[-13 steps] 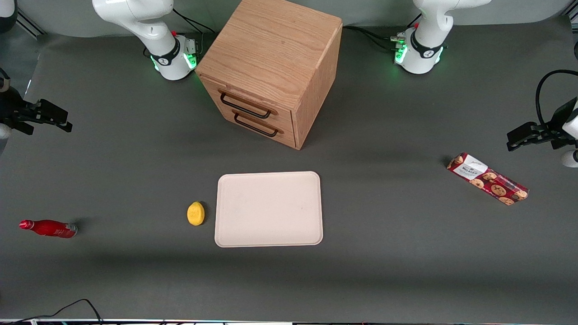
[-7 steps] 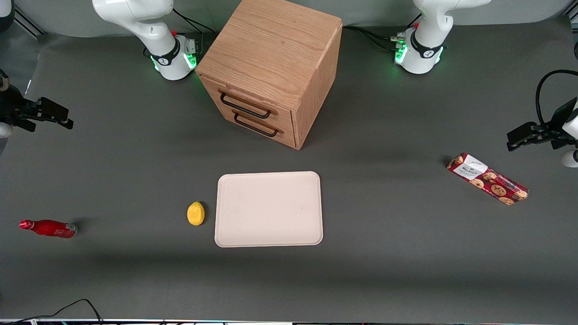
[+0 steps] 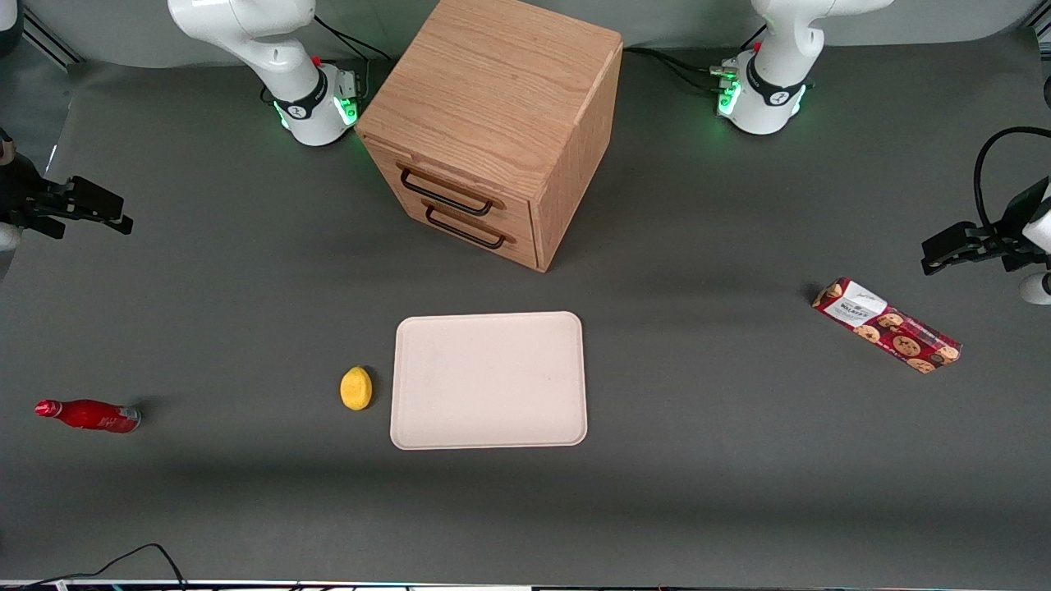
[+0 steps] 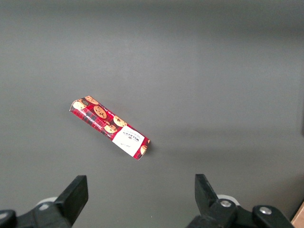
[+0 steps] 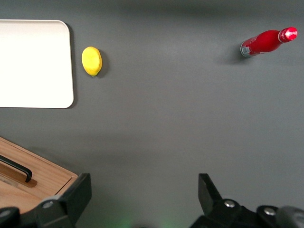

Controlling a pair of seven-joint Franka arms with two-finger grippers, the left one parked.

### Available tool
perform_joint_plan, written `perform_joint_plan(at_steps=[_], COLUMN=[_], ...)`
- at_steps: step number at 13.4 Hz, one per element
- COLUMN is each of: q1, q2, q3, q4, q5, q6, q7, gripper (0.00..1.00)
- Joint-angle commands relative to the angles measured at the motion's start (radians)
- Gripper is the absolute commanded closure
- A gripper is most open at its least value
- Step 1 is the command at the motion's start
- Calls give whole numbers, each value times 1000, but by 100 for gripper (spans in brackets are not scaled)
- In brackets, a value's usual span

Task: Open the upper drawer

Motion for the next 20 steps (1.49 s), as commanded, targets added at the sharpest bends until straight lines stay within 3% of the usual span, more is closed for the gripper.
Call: perform_joint_plan(at_steps=[1, 4, 15, 18, 20], q1=[15, 98, 537, 557, 569], q2=[0, -1, 83, 112, 123], q3=[12, 19, 13, 12, 15], q4=[25, 27, 25, 27, 28], q5=[23, 93, 99, 174, 190], q6=[-20, -52, -39, -20, -14], q7=[4, 1, 17, 1, 3], gripper=[0, 0, 0, 0, 0])
